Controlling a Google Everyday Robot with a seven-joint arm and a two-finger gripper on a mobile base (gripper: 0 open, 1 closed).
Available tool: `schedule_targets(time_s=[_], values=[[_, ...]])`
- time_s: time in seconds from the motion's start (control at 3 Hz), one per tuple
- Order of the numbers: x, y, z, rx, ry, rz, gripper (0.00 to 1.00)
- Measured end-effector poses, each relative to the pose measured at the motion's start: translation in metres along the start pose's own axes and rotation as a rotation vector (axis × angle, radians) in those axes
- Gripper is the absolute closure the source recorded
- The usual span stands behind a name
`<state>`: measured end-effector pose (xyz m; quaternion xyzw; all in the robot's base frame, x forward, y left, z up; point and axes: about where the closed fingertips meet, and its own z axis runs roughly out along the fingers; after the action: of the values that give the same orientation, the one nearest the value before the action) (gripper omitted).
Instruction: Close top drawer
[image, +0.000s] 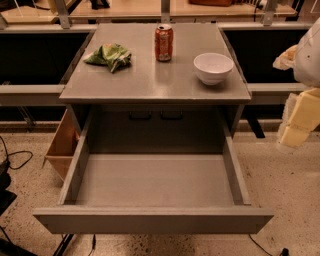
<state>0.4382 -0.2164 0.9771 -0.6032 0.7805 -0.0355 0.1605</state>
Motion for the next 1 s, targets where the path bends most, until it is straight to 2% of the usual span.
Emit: schedule_targets(time_s=[0.67,1.0], values=[[0.001,0.004,0.007,0.011,-0.008,0.001,0.0],[0.007,0.022,0.034,0.018,-0.047,0.022,0.0]])
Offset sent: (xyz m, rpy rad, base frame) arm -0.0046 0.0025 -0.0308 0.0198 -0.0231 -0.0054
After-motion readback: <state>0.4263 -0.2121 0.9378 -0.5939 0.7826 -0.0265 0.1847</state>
